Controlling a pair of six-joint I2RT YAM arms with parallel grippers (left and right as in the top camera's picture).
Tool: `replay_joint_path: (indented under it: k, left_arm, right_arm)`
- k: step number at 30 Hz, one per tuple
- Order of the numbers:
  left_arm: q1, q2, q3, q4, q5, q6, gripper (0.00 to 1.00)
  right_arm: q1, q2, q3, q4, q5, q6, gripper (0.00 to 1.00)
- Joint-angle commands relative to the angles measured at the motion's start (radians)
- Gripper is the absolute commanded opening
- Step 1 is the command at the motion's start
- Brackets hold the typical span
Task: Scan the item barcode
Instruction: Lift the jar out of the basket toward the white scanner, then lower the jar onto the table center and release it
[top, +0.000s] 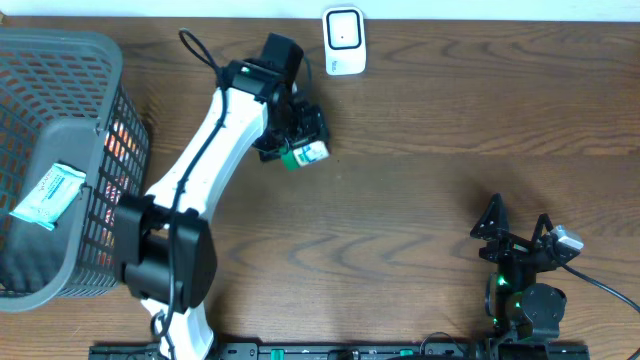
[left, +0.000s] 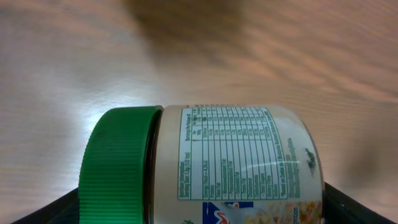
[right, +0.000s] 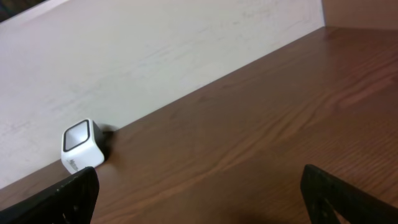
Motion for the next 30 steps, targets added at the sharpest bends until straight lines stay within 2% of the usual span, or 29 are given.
replay_joint_path:
  k: [1, 6, 9, 13, 23, 26, 30]
  left_arm:
    - [-0.012, 0.031, -0.008, -0.020, -0.087, 0.000, 0.64]
    - [-0.029, 0.066, -0.047, -0.019, -0.111, -0.001, 0.64]
    - [-0.044, 0.071, -0.070, -0.029, -0.183, -0.001, 0.64]
    - [-0.071, 0.071, -0.078, -0.089, -0.330, -0.001, 0.64]
    - [-0.156, 0.070, -0.079, -0.238, -0.820, 0.003, 0.64]
    - [-0.174, 0.070, -0.090, -0.233, -0.891, 0.003, 0.64]
    - [-0.179, 0.070, -0.140, -0.170, -0.907, 0.003, 0.65]
  right_arm:
    - [0.007, -0.004, -0.001, -0.003, 0.006, 0.007, 0.99]
    - [0.007, -0.004, -0.001, -0.003, 0.006, 0.007, 0.99]
    - [0.007, -0.004, -0.001, -0.003, 0.006, 0.007, 0.99]
    - [0.007, -0.004, -0.001, -0.003, 0.006, 0.007, 0.99]
    - [0.007, -0.004, -0.001, -0.003, 0.006, 0.007, 0.99]
    - [0.007, -0.004, -0.001, -0.003, 0.006, 0.007, 0.99]
    - [0.007, -0.004, -0.001, -0.003, 0.006, 0.007, 0.99]
